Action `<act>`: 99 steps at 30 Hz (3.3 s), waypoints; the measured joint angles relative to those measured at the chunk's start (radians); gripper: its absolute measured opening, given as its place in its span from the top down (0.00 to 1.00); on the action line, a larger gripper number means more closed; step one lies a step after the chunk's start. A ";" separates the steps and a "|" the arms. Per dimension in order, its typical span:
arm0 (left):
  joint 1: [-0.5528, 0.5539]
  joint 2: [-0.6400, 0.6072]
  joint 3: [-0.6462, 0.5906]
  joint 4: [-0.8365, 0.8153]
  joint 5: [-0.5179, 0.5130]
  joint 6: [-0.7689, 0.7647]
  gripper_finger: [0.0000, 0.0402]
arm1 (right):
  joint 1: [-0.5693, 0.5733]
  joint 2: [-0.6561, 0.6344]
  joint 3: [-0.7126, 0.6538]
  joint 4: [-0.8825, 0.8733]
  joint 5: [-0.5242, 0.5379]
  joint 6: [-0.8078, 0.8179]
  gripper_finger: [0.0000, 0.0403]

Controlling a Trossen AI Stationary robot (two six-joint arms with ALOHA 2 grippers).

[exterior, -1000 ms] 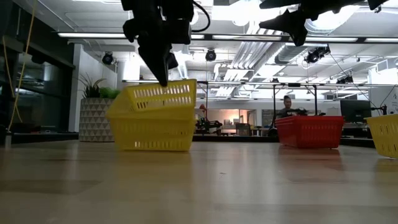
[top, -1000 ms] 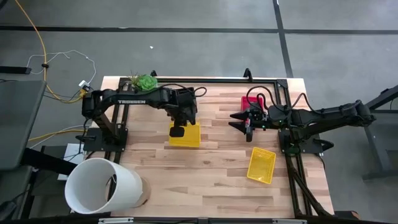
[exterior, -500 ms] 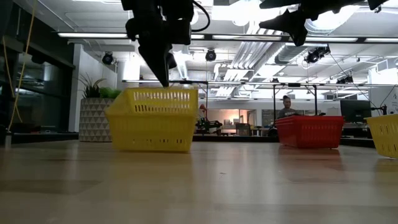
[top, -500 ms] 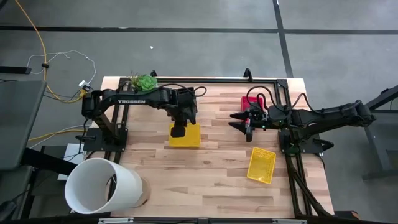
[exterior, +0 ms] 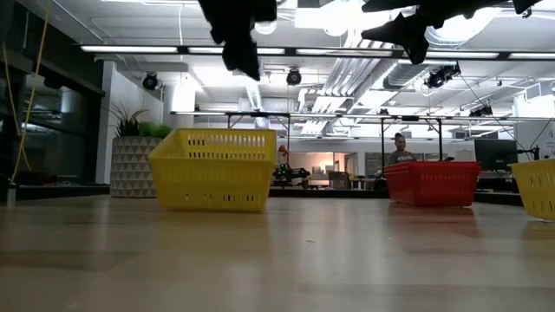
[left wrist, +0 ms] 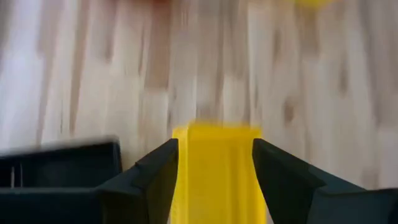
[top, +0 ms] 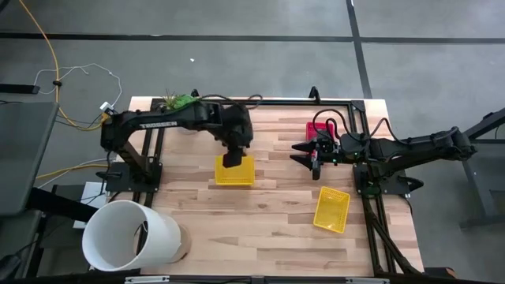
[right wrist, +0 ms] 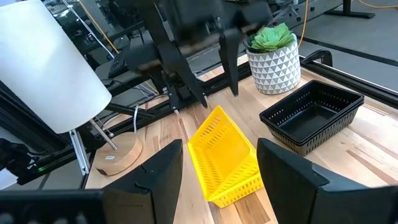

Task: Stack baskets by color
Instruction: Stack the top yellow bin on top of the yellow bin, then stack the yellow bin on the top of the yellow bin

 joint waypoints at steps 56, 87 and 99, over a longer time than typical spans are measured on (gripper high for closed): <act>-0.206 -0.670 -0.830 1.299 -0.370 -0.325 1.00 | 0.000 0.000 0.000 0.078 0.011 0.001 0.52; -0.228 -0.848 -0.822 1.138 -0.263 -0.349 1.00 | 0.217 0.112 0.345 -0.799 -0.385 0.654 0.52; -0.247 -0.798 -0.823 1.131 -0.113 -0.392 1.00 | 0.579 0.237 0.295 -0.951 -0.374 1.334 0.52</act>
